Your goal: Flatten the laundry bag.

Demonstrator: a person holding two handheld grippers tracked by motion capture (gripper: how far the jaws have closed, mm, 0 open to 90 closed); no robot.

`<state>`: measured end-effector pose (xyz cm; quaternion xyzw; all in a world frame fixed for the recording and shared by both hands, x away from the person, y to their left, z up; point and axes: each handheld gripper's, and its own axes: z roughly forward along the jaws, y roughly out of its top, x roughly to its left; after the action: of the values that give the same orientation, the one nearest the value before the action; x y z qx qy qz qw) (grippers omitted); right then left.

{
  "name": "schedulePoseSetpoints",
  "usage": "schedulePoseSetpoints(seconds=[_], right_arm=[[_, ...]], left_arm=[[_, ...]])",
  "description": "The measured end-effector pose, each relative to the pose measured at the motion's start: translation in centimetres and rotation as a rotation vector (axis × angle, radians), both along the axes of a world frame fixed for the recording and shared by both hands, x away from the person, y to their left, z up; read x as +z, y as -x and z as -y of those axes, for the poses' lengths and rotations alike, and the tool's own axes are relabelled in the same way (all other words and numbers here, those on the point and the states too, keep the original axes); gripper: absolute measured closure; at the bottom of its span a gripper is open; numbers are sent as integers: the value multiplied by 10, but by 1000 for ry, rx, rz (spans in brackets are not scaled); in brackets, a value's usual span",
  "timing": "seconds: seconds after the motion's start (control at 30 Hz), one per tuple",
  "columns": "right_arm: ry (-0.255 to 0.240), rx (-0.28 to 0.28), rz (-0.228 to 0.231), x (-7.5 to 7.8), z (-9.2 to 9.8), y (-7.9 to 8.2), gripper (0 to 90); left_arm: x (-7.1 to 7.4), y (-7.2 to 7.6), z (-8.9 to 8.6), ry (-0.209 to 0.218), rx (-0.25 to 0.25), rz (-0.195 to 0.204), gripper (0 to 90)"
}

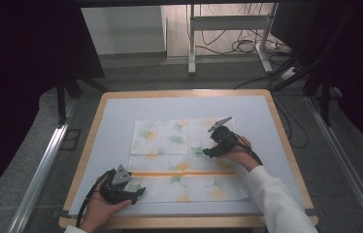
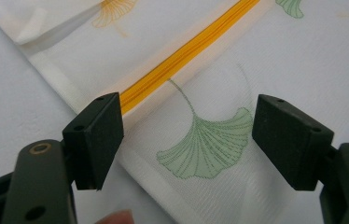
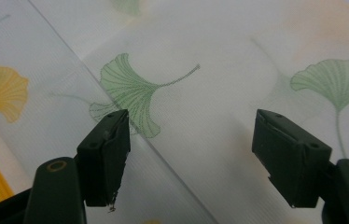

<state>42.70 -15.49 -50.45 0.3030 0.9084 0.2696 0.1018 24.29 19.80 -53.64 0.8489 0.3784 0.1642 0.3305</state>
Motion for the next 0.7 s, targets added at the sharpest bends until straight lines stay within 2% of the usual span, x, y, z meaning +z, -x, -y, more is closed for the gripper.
schedulePoseSetpoints(seconds=[0.1,0.17,0.23,0.37,0.43,0.6,0.7], right_arm=[[9,-4,-19,-6,-1,-4,297],[9,-1,-10,-9,-2,-7,308],[4,-10,-8,-8,-1,-8,355],[47,12,-5,-6,-4,-10,411],[58,25,-9,-5,-6,-12,466],[39,3,-9,-4,-2,-18,653],[36,-7,-11,-4,1,-22,737]], left_arm=[[1,0,0,1,-3,-3,246],[0,1,0,1,-3,-3,246],[0,0,0,0,-4,-4,245],[0,0,1,-4,-5,-6,245],[0,1,1,-5,-4,-5,245],[0,1,1,-8,-5,-6,245],[-1,0,2,-9,-8,-8,245]])
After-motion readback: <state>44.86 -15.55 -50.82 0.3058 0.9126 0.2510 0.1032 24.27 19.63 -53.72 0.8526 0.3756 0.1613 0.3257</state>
